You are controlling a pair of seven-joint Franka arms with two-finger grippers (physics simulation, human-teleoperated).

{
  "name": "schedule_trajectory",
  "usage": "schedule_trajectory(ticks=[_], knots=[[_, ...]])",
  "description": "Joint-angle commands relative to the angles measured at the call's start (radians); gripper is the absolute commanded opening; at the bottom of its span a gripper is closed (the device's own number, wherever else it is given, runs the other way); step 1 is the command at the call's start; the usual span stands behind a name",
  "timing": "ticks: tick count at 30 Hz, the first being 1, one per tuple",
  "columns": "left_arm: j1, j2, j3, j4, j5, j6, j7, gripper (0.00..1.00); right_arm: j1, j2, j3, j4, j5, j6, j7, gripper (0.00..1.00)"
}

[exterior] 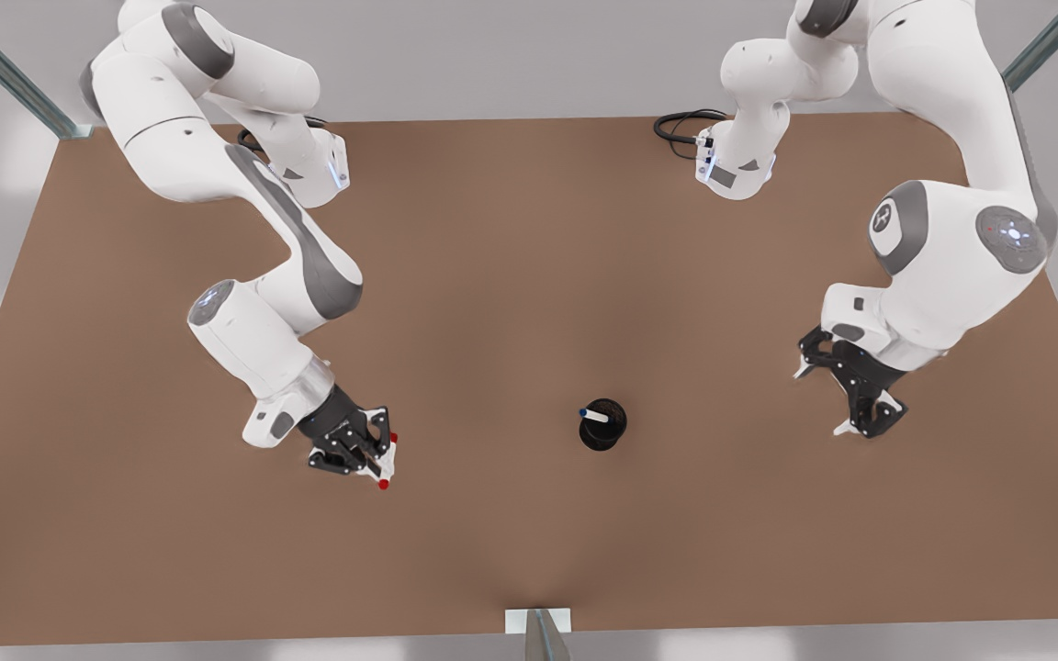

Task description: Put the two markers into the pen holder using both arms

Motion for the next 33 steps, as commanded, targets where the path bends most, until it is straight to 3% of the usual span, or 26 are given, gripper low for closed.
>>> schedule_trajectory(ticks=[1,3,5,7,13,16,21,33], knots=[[-0.004,-0.018,0.000,-0.007,0.091,-0.262,-1.064,1.00,0.042,0.009,-0.009,0.016,-0.011,0.131,0.120,0.21],[-0.006,-0.011,0.000,-0.007,0.092,-0.259,-1.065,1.00,0.093,0.043,-0.023,0.054,-0.014,0.164,0.118,0.21],[-0.004,0.008,0.000,-0.007,0.094,-0.249,-1.064,1.00,0.239,0.069,-0.130,0.135,-0.028,0.167,0.120,0.21],[-0.006,0.025,0.000,-0.009,0.092,-0.213,-1.065,1.00,0.294,0.081,-0.162,0.171,-0.028,0.172,0.120,0.21],[0.007,0.042,0.003,-0.006,0.091,-0.200,-1.065,1.00,0.825,0.313,-0.676,0.620,-0.028,0.118,0.368,0.21],[0.005,0.060,0.005,-0.009,0.094,-0.196,-1.064,1.00,0.963,0.363,-0.827,0.709,-0.028,0.025,0.505,0.21],[0.016,0.100,0.008,-0.009,0.094,-0.193,-1.064,1.00,1.057,0.365,-0.925,0.708,-0.028,0.019,0.605,0.21],[0.059,0.120,0.011,-0.012,0.094,-0.180,-1.056,1.00,1.211,0.538,-1.133,0.709,-0.028,0.128,0.861,0.21]])
